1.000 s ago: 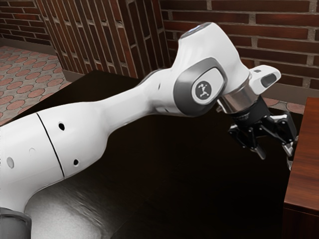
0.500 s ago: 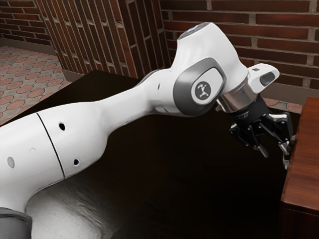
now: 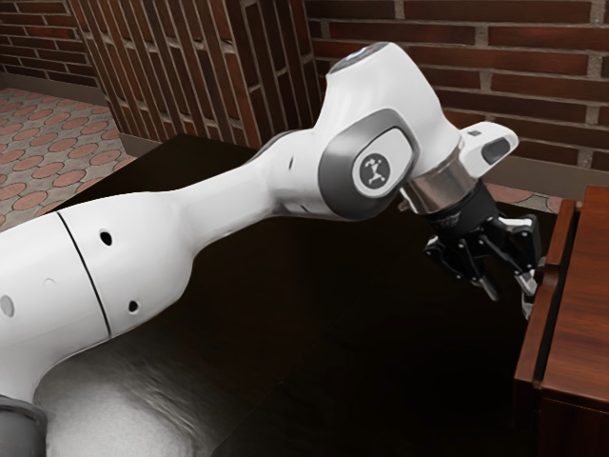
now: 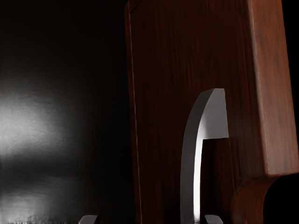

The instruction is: Pull the drawer handle with one arm to open the drawer

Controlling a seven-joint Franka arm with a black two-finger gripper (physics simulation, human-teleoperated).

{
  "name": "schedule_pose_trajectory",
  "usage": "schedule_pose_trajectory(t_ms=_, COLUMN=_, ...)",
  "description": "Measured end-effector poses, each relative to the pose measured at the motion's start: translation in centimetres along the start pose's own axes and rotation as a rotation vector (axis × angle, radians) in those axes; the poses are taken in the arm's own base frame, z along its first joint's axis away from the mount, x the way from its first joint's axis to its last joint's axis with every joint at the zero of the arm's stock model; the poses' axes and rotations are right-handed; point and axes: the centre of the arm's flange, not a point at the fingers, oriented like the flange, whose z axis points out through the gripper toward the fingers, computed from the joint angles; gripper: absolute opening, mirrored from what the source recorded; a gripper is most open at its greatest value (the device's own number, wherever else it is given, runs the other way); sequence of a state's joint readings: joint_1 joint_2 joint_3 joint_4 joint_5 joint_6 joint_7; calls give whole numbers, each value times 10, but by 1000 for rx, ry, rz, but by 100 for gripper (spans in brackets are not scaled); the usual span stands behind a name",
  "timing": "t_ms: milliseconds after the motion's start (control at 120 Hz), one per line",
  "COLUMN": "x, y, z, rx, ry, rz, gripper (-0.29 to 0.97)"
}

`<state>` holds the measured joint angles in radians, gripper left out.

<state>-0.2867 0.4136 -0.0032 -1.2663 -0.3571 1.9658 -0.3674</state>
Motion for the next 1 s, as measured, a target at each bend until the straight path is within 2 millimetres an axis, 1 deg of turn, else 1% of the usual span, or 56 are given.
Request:
schedule_pose_trajectory(t_ms=117, x=-2, y=-2, z=-2, rx=3, ry=-2, rz=-2, gripper=21)
schedule_pose_trajectory(t_ms=233, x=-1, y=-9, z=-5, rx=7, ry=-1, rz=-12, gripper=21)
schedule_pose_trajectory(t_ms=392, x=-4, y=-14, z=-9, rx=10, ry=-2, rz=-15, gripper=21)
schedule_pose_trajectory(t_ms=483, x=-3, y=-20, z=-13, rx=13, ry=1, rz=-23, gripper=21)
schedule_pose_trajectory(t_ms=650, x=-2, y=-25, z=-14, rx=15, ry=2, rz=-29, gripper=21)
schedule_pose_trajectory(t_ms=825, x=4, y=-37, z=-21, rx=18, ry=12, rz=-47, gripper=20)
schedule_pose_trajectory(t_ms=1000, x=-1, y=-42, z=-23, rx=22, ry=7, rz=-52, gripper=20)
